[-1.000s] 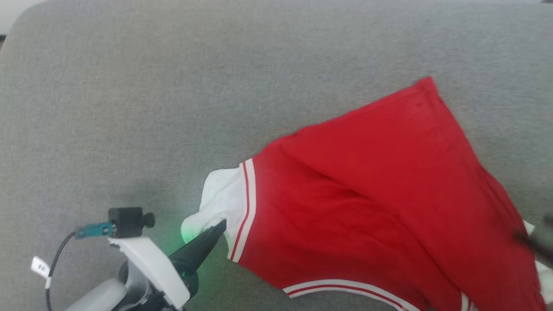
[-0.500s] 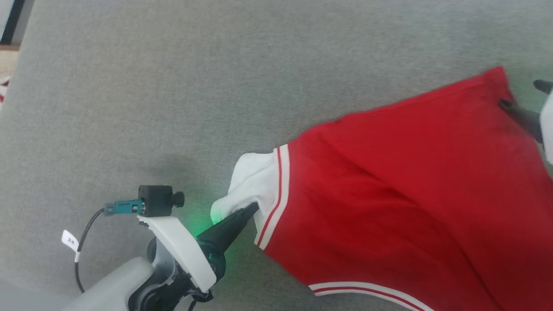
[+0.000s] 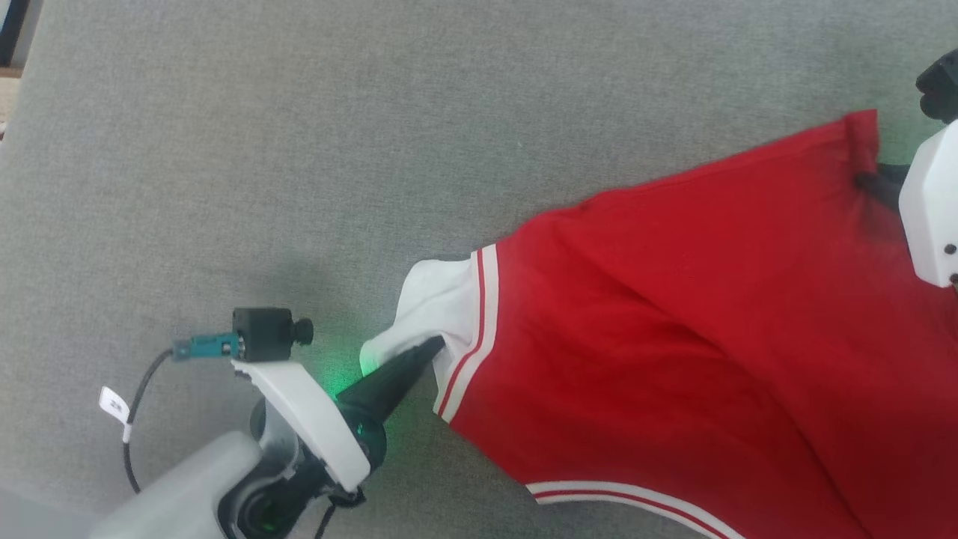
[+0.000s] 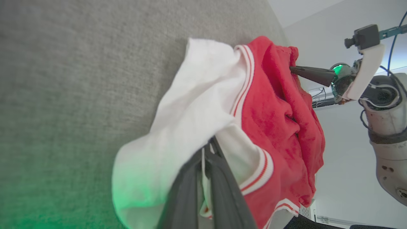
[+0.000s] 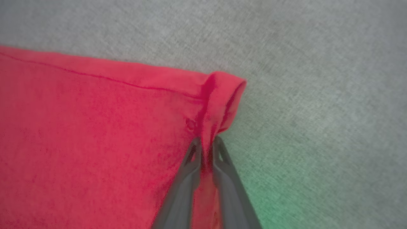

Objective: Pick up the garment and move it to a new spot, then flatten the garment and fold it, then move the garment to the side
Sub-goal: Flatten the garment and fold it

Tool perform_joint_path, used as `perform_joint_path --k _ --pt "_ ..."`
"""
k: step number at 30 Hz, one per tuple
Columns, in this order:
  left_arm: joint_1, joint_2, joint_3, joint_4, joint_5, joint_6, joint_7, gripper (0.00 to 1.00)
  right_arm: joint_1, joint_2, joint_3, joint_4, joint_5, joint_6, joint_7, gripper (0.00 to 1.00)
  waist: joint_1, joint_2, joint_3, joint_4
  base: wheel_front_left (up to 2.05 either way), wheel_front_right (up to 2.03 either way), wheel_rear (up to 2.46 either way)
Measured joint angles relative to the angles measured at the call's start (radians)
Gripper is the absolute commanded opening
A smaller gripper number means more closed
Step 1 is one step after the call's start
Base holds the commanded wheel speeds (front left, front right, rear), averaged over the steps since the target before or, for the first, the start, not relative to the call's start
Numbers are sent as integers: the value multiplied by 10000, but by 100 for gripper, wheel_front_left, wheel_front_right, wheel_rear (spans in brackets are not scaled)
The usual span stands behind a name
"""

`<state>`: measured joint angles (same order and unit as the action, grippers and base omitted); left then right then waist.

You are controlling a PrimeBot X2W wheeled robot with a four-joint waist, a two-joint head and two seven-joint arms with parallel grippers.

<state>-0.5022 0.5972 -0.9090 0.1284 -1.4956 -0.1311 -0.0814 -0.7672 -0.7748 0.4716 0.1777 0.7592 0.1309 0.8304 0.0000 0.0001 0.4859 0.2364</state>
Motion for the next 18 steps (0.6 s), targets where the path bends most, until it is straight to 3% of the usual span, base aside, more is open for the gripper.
perform_joint_path --k 6,11,18 --pt "-729 278 314 238 40 2 -265 0 -392 518 -602 876 69 6 -1392 0 0 0 -269 -284 0 0 0" --pt "-1855 428 936 447 82 2 -629 0 -1187 1051 -1699 1866 -82 6 -2554 0 0 0 -450 -688 0 0 0" --pt "-4764 451 2151 1916 -207 2 -456 0 -3434 2155 -3204 3530 -1227 8 -3870 0 0 -1 -224 -1352 0 0 0"
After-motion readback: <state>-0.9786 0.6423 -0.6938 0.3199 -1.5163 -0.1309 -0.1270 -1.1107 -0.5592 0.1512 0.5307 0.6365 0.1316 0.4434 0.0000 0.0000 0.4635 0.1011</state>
